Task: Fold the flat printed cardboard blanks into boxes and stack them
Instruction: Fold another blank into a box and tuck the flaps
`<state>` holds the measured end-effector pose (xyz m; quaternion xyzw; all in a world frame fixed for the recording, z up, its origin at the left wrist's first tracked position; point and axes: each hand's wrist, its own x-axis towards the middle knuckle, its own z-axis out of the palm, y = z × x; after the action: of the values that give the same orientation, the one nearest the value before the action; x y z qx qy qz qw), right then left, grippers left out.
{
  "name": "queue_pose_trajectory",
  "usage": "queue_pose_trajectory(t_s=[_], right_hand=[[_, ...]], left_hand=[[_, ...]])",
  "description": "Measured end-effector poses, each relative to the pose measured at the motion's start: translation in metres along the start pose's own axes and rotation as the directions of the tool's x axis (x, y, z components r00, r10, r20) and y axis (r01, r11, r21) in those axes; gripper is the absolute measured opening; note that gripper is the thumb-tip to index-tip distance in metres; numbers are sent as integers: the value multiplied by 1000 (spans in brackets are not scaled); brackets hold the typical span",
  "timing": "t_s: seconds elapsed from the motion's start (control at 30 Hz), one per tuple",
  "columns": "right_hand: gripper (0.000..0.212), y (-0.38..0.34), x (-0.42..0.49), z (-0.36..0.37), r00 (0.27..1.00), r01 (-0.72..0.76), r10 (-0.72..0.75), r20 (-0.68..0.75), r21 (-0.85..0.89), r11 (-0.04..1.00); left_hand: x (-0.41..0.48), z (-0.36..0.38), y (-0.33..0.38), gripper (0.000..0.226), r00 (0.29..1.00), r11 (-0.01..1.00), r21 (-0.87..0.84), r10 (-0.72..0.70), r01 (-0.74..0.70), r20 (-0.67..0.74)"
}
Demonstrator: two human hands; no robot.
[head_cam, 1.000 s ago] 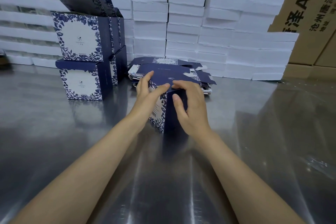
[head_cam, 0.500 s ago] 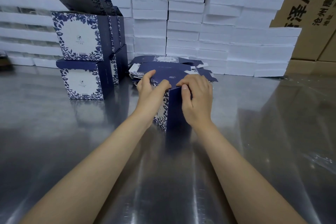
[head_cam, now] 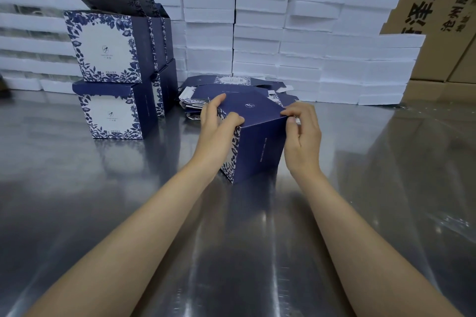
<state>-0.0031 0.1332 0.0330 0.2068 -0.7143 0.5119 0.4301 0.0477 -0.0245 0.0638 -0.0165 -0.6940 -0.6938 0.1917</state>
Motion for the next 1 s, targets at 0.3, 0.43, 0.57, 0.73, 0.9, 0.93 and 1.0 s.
queue_pose_trajectory(t_s=[0.3,0.43,0.57,0.73,0.9,0.93,1.0], right_hand=[[22,-14,-11,4,990,139,-139,7,-32,990],[29,-20,-10,9,988,151,-151,-11,7,988],[27,-28,-16,10,981,182,-188,54,94,979],[16,-38,-36,21,932,267,-269,244,40,963],[18,-43,-32,26,976,196,-200,-91,-52,979],[20,-43,-30,25,968,211,-219,-120,-79,974],[23,-42,-29,23,955,271,-286,-80,-154,950]], left_hand=[[6,-19,-15,31,998,999,-25,35,-36,-61],[6,-23,-27,42,993,992,36,117,-117,2],[16,-37,-27,55,979,987,53,159,-153,-127],[25,-53,-24,53,982,994,-111,-22,1,-187],[24,-52,-28,45,991,977,-193,-105,88,-80],[25,-50,-29,43,990,973,-202,-124,109,-60],[27,-49,-30,40,989,975,-185,-137,125,-58]])
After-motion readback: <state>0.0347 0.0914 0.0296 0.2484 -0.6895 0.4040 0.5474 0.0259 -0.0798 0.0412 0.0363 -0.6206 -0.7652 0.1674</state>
